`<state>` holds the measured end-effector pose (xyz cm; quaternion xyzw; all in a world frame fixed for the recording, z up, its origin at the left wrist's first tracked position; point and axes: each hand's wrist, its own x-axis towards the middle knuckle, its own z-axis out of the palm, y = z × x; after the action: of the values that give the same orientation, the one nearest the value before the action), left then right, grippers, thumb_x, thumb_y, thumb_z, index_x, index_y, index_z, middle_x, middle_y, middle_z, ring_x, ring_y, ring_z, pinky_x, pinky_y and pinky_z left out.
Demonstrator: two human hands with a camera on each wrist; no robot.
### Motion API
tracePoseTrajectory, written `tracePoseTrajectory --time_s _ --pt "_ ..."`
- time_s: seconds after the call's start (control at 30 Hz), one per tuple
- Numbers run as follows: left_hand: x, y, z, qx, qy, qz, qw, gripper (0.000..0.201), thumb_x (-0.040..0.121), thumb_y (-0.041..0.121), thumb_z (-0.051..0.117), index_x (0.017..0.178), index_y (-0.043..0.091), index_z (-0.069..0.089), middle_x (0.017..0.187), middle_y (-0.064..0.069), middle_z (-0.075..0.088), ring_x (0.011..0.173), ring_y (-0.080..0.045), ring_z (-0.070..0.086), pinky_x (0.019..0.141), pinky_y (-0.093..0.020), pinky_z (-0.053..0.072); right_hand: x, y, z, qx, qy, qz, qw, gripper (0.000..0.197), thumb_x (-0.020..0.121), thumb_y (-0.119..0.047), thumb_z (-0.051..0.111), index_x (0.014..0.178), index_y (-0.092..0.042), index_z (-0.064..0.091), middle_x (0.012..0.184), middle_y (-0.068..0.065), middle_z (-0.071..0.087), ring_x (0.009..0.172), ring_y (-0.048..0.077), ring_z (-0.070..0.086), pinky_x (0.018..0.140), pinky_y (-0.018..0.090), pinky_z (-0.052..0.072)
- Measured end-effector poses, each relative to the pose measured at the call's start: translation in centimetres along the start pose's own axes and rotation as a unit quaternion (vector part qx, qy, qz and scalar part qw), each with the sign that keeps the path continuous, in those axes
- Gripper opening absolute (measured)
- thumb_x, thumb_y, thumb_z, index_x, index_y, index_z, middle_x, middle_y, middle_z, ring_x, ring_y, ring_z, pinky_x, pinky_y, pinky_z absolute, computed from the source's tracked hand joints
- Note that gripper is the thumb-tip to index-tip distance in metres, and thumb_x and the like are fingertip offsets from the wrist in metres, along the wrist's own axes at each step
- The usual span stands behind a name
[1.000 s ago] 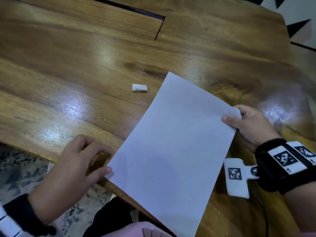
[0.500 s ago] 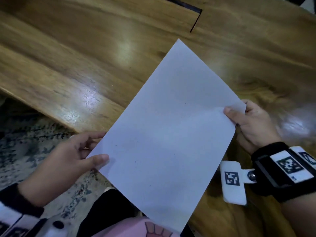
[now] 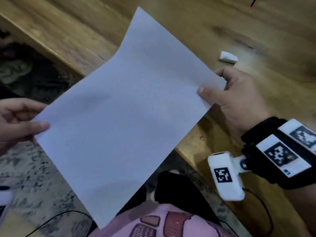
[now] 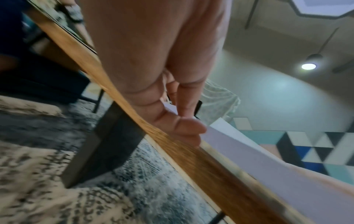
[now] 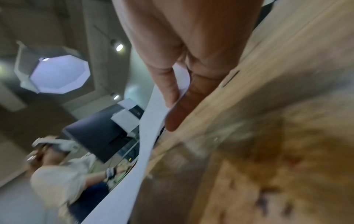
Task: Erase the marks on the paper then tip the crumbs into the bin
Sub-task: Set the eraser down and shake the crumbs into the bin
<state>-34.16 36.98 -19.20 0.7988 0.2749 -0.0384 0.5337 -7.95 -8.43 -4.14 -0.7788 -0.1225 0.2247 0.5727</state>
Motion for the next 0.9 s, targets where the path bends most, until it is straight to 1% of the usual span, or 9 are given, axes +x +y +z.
tracePoseTrajectory --time_s 0.1,0.3,0.37,0.47,0.6,0.67,0.7,0.8,0.9 --pt "-3.8 2.5 -0.2 0.037 -0.001 -0.056 0.998 0.029 0.078 0.007 0.061 0.107 0.011 0.061 0.088 -0.006 0.074 0.071 -0.027 0.070 0.057 -0.028 0.059 -0.8 -1.0 3.4 -0.075 -0.053 -0.006 0.996 0.030 0.079 0.000 0.069 0.069 -0.024 0.053 0.083 0.003 0.068 0.079 0.025 0.069 0.073 0.049 0.057" --pt "-9.8 3.0 -1.3 -0.063 0.013 -0.086 0.994 0.038 0.057 0.029 0.078 0.091 0.016 0.066 0.076 -0.003 0.075 0.058 -0.017 0.068 0.049 -0.025 0.057 -2.8 -2.3 10.3 -0.159 -0.113 -0.037 0.980 0.020 0.078 -0.003 0.069 0.078 -0.021 0.059 0.078 -0.004 0.070 0.055 0.007 0.060 0.054 0.024 0.049" --pt "-11.4 2.4 -1.5 -0.088 0.043 -0.104 0.990 0.023 0.065 0.013 0.072 0.087 0.014 0.064 0.067 0.002 0.075 0.047 -0.013 0.065 0.041 -0.020 0.053 -3.3 -2.0 12.7 -0.204 -0.123 -0.038 0.970 0.019 0.078 -0.008 0.068 0.083 -0.024 0.059 0.083 -0.006 0.070 0.065 0.011 0.063 0.063 0.030 0.051" --pt "-13.2 0.4 -1.6 -0.101 0.066 -0.142 0.982 0.031 0.075 -0.016 0.051 0.081 0.012 0.064 0.060 -0.001 0.072 0.037 -0.013 0.059 0.036 -0.017 0.049 -3.6 -0.4 16.3 -0.224 -0.164 -0.025 0.960 0.022 0.083 -0.012 0.065 0.090 -0.029 0.056 0.083 -0.017 0.064 0.070 0.001 0.062 0.054 0.012 0.047" --pt "-14.3 -2.7 -1.5 -0.148 0.068 -0.197 0.967 0.035 0.075 -0.010 0.056 0.071 0.022 0.070 0.061 0.000 0.073 0.042 -0.012 0.062 0.037 -0.019 0.051 -1.7 3.9 20.6 -0.271 -0.217 0.038 0.937 0.017 0.089 -0.011 0.060 0.095 -0.023 0.051 0.081 -0.018 0.052 0.066 -0.007 0.049 0.049 0.001 0.039" --pt "-14.7 -3.4 -0.6 -0.180 0.068 -0.220 0.956 0.012 0.061 0.017 0.077 0.068 0.026 0.071 0.065 -0.004 0.074 0.044 -0.014 0.063 0.040 -0.020 0.053 -0.2 6.5 22.4 -0.291 -0.220 0.072 0.928 0.015 0.089 -0.010 0.059 0.099 -0.020 0.053 0.087 -0.011 0.055 0.072 0.002 0.053 0.050 0.007 0.039" --pt "-14.9 -4.3 -0.3 -0.190 0.070 -0.226 0.953 0.022 0.051 0.029 0.083 0.068 0.025 0.071 0.066 -0.007 0.073 0.045 -0.015 0.064 0.042 -0.020 0.054 0.6 8.1 23.4 -0.303 -0.222 0.091 0.922 0.018 0.089 -0.010 0.058 0.105 -0.018 0.054 0.094 -0.006 0.058 0.080 0.011 0.056 0.057 0.014 0.042" --pt "-14.6 -6.6 1.2 -0.202 0.083 -0.247 0.944 0.024 0.049 0.024 0.082 0.069 0.020 0.070 0.067 -0.013 0.072 0.046 -0.016 0.063 0.043 -0.021 0.054 2.9 12.9 25.7 -0.309 -0.215 0.140 0.916 0.023 0.089 -0.008 0.056 0.111 -0.016 0.055 0.109 0.006 0.062 0.090 0.025 0.060 0.074 0.038 0.053" --pt "-13.8 -9.1 3.0 -0.217 0.075 -0.267 0.936 0.030 0.044 0.025 0.087 0.067 0.020 0.070 0.059 -0.004 0.072 0.043 -0.015 0.060 0.040 -0.022 0.052 4.6 17.2 27.6 -0.342 -0.212 0.159 0.902 0.023 0.089 -0.006 0.052 0.111 -0.014 0.054 0.110 0.012 0.060 0.087 0.030 0.060 0.072 0.037 0.054"
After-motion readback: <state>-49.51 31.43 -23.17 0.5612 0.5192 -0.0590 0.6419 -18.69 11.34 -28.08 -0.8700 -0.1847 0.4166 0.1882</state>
